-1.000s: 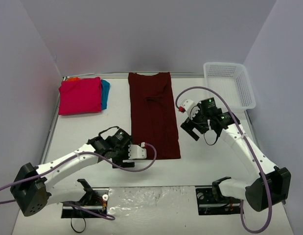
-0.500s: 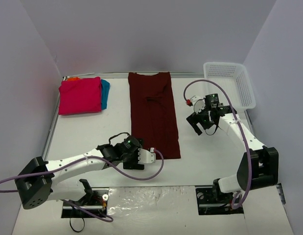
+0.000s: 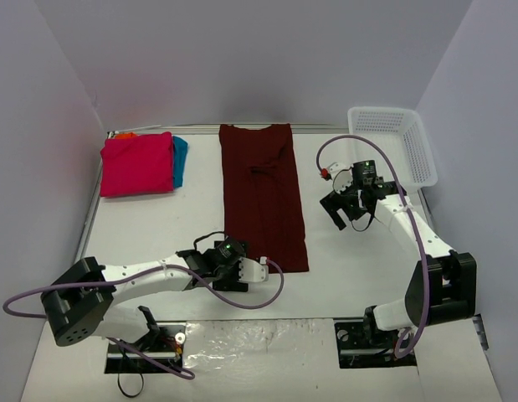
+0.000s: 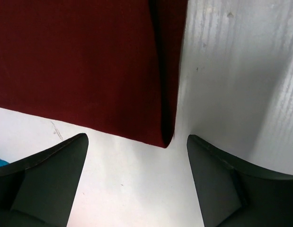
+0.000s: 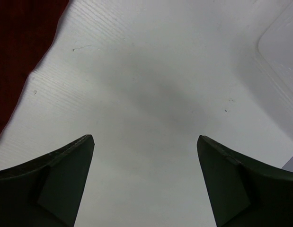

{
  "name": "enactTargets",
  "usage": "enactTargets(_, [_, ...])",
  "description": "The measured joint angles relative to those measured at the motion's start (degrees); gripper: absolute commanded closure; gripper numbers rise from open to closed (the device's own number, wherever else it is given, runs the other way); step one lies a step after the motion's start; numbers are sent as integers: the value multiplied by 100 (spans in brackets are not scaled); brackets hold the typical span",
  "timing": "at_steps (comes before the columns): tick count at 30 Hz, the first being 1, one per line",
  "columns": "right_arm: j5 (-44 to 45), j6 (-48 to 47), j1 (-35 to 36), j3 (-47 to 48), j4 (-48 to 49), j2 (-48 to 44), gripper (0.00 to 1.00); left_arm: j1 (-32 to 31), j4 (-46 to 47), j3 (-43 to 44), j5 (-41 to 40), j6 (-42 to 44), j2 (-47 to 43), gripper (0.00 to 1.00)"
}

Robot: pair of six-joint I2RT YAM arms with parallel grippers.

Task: Fold and stack the t-shirts
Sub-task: Grab the bottom of the folded rectangular tshirt with both arms

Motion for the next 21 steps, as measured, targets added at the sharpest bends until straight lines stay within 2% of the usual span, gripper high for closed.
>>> enactTargets(3, [-24,7,-2,-50,55,2,14,0,133,0,-68,0,59,18])
enactTargets(6, [-68,22,-20,-87,66,2,14,0,210,0,-90,-22,125,37])
enactTargets(7, [-74,24,-24,-98,68,0,15,0,227,2,-101,-17,168,46])
enactTargets(9, [-87,26,-28,-116,74,2,15,0,278,7,-105,-24,247,52])
enactTargets(10, [-92,31,-28,-122,81,0,15,0,291,9,-105,-17,297,59])
enactTargets(12, [-101,42,-28,-127,96,0,15,-4,317,13,-105,-28,361,65])
enactTargets(13, [-105,42,-28,-129,105,0,15,-11,334,17,-103,-22,393,72])
enactTargets(15, [-109,44,-28,-170,138,-15,15,-13,361,20,-105,-22,455,78])
enactTargets(16, [-109,44,-28,-197,138,-24,15,-17,376,22,-111,-24,481,85])
enactTargets(19, [-111,46,-28,-251,136,-39,15,-17,382,46,-96,-20,555,97])
enactTargets(21, [-120,46,-28,-260,136,-44,15,-17,332,96,-76,-22,590,98])
